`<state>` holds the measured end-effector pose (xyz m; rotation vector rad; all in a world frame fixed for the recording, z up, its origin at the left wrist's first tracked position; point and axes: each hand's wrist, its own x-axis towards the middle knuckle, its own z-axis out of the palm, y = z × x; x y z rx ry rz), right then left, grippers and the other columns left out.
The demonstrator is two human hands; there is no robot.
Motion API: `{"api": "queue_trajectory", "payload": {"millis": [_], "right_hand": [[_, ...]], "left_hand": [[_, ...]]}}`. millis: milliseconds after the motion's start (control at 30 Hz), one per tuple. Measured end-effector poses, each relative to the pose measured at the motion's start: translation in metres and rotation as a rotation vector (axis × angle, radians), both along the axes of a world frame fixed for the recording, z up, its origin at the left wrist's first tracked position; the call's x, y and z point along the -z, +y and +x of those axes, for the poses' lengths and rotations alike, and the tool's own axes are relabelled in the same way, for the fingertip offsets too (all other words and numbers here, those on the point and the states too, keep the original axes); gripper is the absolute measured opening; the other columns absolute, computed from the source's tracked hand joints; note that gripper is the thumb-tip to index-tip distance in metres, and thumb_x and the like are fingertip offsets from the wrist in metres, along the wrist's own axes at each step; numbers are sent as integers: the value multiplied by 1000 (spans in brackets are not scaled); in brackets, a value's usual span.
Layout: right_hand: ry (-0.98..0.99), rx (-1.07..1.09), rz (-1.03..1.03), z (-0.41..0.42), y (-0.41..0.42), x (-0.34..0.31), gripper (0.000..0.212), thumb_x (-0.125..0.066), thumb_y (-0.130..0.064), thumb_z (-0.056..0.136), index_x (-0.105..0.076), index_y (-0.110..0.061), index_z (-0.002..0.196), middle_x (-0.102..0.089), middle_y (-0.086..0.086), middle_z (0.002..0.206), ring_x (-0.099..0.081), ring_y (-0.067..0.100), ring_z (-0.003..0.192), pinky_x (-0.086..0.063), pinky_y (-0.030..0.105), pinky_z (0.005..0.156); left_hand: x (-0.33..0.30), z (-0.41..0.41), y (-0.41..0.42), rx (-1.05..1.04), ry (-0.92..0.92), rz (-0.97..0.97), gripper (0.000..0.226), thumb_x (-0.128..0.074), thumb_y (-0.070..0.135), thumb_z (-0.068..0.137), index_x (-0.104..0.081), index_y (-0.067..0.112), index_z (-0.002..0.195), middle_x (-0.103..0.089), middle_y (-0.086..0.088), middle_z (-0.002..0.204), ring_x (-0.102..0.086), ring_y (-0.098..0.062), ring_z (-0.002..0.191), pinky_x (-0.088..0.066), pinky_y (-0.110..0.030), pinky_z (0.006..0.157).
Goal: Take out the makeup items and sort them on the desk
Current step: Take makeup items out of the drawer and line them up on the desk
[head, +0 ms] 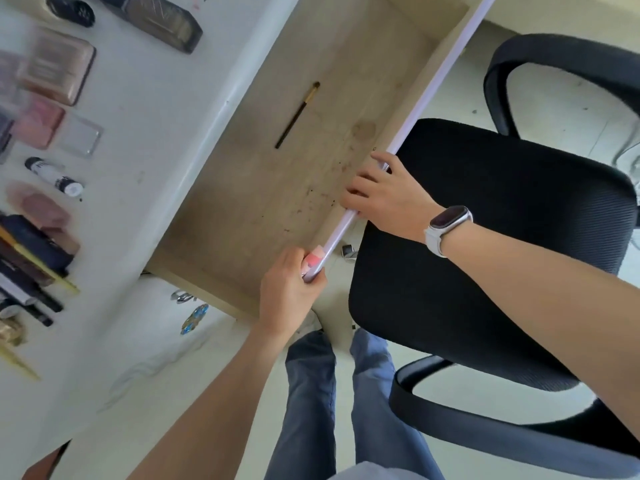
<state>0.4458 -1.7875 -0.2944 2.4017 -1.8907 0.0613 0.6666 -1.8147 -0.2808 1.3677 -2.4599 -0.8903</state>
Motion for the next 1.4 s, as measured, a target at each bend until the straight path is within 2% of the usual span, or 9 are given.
{"api": "queue_trajectory", "payload": {"millis": [200,300,500,600,833,967,1100,1233,1400], "right_hand": [[-250,1,392,-8,-22,-23,40,-34,-42,93,-55,-25,123,-61,-3,104,-52,19,101,-30,34,98],[-301,111,369,-15,-43,-27,34,-34,-23,96,-57,-18,120,-61,2,99,-55,23,91,-41,33,73],[-96,285,832,-21,-102,4,52,-39,1,82,-46,-18,130,-48,4,130,-53,30,106,-50,39,81],[21,231,931,-15,-113,30,42,-38,-1,82,-52,-8,122,-58,13,119,-59,33,102,-51,40,81],[154,121,939,-16,-118,60,28,-41,-8,84,-64,-3,100,-64,17,105,-60,32,98,-51,38,74],[150,124,995,-12,-117,52,22,-42,-3,85,-63,3,88,-56,11,65,-42,18,48,-35,25,47],[100,122,841,-4,-109,14,15,-43,-1,88,-53,-5,99,-55,9,79,-48,22,61,-37,30,51],[-394,264,443,6,-74,-30,16,-42,-9,95,-50,-5,107,-51,9,95,-50,26,69,-45,39,60],[-763,742,129,24,-20,-44,16,-50,-19,93,-55,-5,99,-47,2,65,-45,19,55,-43,35,55]], "left_hand": [[0,1,0,4,19,-39,32,-71,-4,61,-42,10,60,-35,2,55,-32,-23,45,-32,-26,41],[1,3,0,17,3,-79,22,-75,-2,58,-54,3,62,-47,-4,54,-41,-24,43,-36,-24,40],[6,5,-4,6,-1,-87,20,-75,3,57,-56,6,62,-49,-2,55,-42,-22,42,-37,-23,38],[9,6,-3,8,25,-88,4,-63,15,67,-61,12,66,-53,0,59,-49,-21,46,-41,-26,36],[13,9,-4,2,57,-120,17,-45,30,69,-57,19,65,-47,9,59,-42,-8,49,-33,-16,37],[14,9,-4,-8,45,-107,17,-45,31,70,-57,21,65,-47,10,59,-40,-7,50,-31,-15,38],[10,8,-2,-41,51,-57,20,-43,32,70,-58,19,65,-48,9,58,-41,-9,47,-33,-18,39],[6,7,-1,-41,33,-34,12,-56,28,70,-59,17,67,-52,7,59,-46,-13,47,-36,-21,40],[4,7,-1,-20,-7,-16,19,-76,9,58,-62,15,69,-54,4,60,-48,-18,45,-41,-24,37]]}}
